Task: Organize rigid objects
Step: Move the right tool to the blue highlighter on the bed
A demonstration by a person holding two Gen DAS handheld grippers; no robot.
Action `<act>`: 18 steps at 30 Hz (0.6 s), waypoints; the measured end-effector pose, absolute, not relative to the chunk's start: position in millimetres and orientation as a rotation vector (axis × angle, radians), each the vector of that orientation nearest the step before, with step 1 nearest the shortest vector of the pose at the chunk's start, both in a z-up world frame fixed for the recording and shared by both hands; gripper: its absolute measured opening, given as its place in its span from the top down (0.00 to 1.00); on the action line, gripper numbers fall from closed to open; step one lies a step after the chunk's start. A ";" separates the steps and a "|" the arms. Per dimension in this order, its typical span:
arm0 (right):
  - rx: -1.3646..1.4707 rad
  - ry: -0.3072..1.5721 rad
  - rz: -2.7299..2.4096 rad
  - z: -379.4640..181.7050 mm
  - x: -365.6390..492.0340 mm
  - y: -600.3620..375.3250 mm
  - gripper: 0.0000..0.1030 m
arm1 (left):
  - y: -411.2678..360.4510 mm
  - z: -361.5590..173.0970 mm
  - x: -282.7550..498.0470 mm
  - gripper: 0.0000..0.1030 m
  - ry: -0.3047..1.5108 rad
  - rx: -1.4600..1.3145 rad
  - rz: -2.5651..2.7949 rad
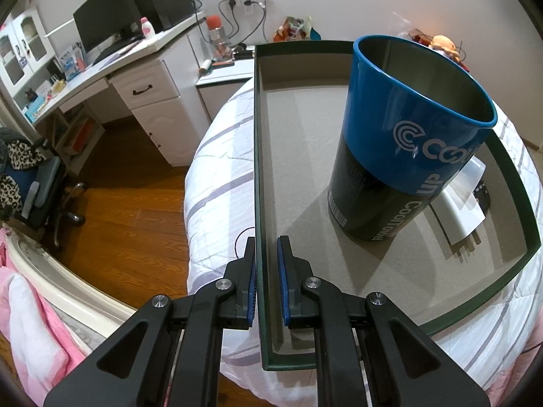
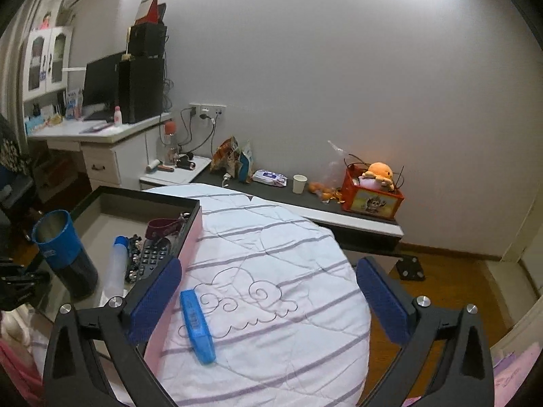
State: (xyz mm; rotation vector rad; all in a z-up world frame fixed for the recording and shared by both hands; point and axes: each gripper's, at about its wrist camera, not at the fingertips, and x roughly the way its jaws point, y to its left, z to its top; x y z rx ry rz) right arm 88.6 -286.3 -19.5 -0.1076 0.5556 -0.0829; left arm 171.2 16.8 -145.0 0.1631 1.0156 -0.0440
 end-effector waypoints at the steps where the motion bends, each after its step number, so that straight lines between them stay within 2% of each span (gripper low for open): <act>1: -0.106 0.554 -0.092 -21.3 86.3 -288.2 0.00 | 17.1 -145.1 170.8 0.91 1.016 0.163 -0.043; 18: -0.099 0.704 -0.079 -73.3 78.7 -301.0 0.00 | 17.3 -145.4 168.8 0.91 1.013 0.162 -0.036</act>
